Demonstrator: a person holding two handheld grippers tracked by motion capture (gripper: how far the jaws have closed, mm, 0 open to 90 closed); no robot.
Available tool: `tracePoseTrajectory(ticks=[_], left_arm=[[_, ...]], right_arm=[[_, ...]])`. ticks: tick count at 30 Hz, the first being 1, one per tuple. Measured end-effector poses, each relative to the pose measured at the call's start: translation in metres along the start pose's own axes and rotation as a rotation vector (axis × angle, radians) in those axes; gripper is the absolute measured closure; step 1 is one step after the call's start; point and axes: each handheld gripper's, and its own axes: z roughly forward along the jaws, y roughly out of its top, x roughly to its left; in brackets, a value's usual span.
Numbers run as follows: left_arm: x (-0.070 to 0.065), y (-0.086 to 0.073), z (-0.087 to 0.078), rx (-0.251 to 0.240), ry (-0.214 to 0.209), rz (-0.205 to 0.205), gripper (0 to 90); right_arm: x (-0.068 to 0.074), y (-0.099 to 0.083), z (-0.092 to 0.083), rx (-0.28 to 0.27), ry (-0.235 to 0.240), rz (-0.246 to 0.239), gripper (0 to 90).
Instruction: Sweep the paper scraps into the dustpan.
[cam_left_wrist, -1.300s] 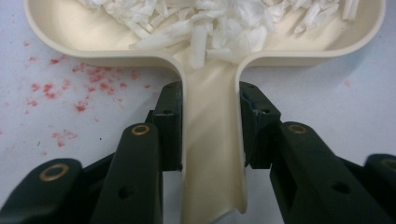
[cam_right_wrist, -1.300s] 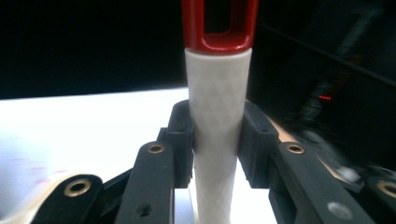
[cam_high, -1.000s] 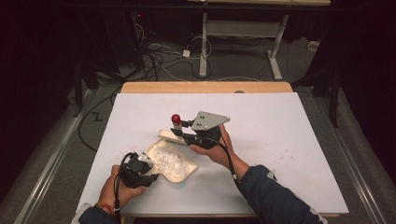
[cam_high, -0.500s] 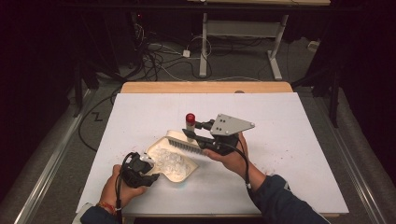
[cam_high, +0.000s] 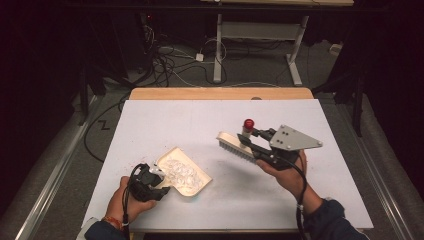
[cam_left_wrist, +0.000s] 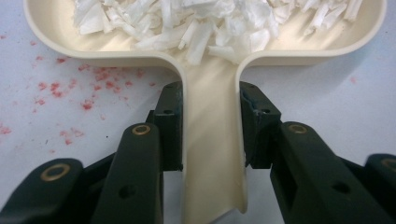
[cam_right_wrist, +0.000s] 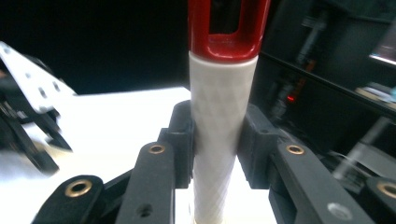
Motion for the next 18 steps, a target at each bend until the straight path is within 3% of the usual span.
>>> tracePoseTrajectory(ticks=[7, 11, 14, 18], left_arm=[[0.000, -0.001, 0.000, 0.007, 0.000, 0.005, 63.5], [-0.001, -0.001, 0.000, 0.012, 0.001, 0.006, 63.5], [-0.002, -0.001, 0.000, 0.015, 0.005, 0.011, 63.4], [-0.004, -0.001, -0.001, 0.022, 0.000, 0.024, 63.5]], right_arm=[[-0.026, -0.019, -0.062, 0.072, -0.102, 0.042, 70.3], [-0.033, -0.029, -0.090, 0.118, -0.150, 0.072, 70.3], [-0.034, -0.037, -0.097, 0.163, -0.178, 0.086, 70.3], [-0.030, -0.044, -0.089, 0.239, -0.195, 0.081, 70.3]])
